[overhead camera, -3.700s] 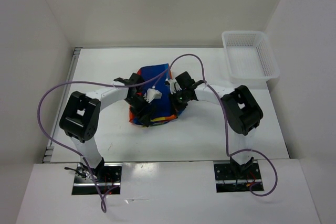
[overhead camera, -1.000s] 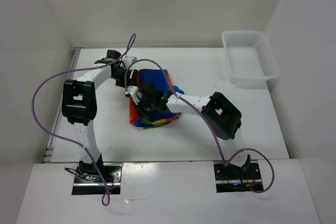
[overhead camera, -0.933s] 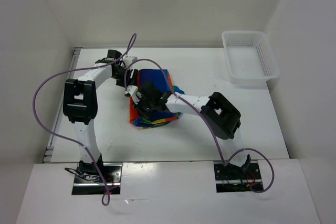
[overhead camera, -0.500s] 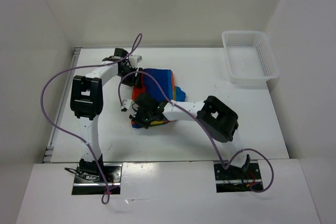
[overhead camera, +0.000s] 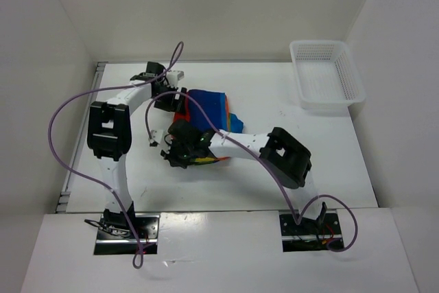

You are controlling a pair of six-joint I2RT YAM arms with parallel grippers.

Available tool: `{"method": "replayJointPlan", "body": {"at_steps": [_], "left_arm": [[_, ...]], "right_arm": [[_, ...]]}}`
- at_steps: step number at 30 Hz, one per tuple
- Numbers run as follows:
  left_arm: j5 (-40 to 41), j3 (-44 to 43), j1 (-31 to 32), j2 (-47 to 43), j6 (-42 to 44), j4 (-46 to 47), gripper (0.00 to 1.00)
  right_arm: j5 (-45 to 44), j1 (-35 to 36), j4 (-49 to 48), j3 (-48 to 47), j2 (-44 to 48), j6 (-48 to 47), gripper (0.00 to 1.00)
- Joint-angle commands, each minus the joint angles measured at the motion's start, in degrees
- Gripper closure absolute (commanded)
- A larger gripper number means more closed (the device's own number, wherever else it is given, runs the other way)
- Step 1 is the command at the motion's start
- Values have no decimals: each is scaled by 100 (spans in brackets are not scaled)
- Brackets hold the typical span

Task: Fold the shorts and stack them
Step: Fold the shorts

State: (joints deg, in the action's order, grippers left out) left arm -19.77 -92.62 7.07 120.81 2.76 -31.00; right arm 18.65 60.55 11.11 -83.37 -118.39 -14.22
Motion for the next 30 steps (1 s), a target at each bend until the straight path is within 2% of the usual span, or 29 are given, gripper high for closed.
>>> {"method": "replayJointPlan", "body": {"at_steps": [1,5,8,12,18,23,26,27,30], "left_arm": [[-404,-11,22,-813,75,121,10],[-545,-71,22,-1278,128,-54,9],[-546,-133,22,-1507,128,-203,8],[-782,-55,22,-1649,251,-467,9],[-967,630,242,-1649,427,-758,16],[-634,1263,514,-1649,479,-548,17],[-195,1457,733,-1377,418,-486,18],[-20,1536,734,-1228,418,-425,18],[235,1607,857,-912,313,-371,19]], "right_arm": [[357,9,435,-661,939,-29,100],[420,-298,673,-777,1493,523,100],[201,-877,849,-523,1669,937,100],[-169,-1624,849,83,1670,938,100],[-160,-2214,480,445,1082,799,100],[-213,-2592,479,900,721,692,100],[-160,-2951,418,1165,511,946,100],[188,-3049,418,1165,510,1069,100],[402,-3050,356,1175,291,1070,100]]}}
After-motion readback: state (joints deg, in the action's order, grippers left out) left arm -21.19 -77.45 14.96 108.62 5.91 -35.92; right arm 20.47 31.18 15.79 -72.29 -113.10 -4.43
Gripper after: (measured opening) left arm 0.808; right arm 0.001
